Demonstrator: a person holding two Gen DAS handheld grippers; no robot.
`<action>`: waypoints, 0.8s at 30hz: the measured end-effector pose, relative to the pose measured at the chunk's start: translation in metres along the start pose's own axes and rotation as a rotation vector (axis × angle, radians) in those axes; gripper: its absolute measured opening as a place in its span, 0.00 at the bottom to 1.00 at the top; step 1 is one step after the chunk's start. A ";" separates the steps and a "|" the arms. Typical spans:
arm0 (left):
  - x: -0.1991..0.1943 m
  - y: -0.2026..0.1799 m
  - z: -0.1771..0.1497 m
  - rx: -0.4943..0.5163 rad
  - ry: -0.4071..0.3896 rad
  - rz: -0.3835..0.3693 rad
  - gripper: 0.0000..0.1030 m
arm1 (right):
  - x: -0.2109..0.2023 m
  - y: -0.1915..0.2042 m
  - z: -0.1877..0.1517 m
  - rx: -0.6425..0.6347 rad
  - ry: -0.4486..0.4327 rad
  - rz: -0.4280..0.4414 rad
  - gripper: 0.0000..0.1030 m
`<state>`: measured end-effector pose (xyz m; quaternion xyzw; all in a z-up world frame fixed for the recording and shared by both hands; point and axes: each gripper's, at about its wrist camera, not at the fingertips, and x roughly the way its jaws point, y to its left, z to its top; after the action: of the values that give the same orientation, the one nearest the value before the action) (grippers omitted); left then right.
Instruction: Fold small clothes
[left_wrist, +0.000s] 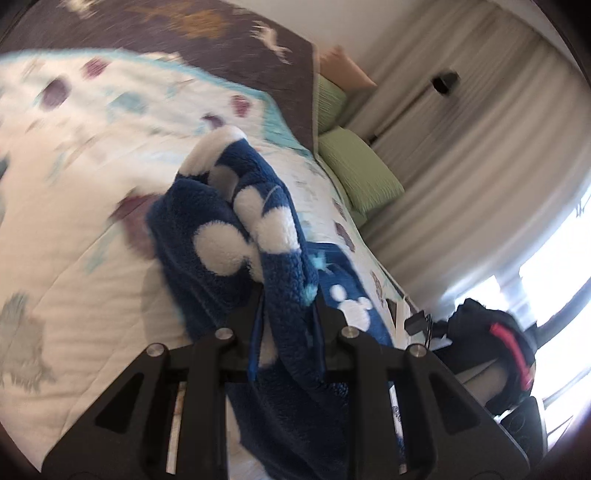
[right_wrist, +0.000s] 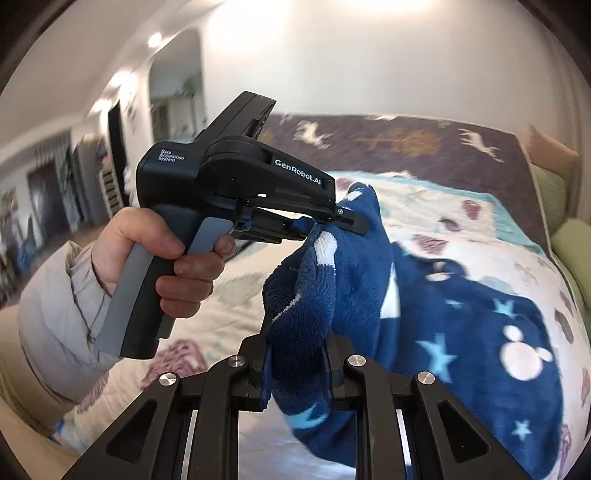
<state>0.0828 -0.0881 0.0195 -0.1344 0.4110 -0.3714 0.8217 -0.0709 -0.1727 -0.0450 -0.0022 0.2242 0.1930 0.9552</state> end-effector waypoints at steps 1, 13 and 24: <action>0.008 -0.014 0.003 0.027 0.005 0.002 0.24 | -0.006 -0.010 0.000 0.022 -0.015 -0.003 0.19; 0.158 -0.153 -0.001 0.317 0.221 0.021 0.11 | -0.085 -0.149 -0.049 0.394 -0.131 -0.084 0.19; 0.224 -0.174 -0.033 0.332 0.336 -0.077 0.06 | -0.078 -0.209 -0.124 0.668 -0.021 -0.042 0.19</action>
<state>0.0568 -0.3665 -0.0385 0.0506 0.4698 -0.4820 0.7379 -0.1104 -0.4060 -0.1402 0.3082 0.2650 0.0890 0.9093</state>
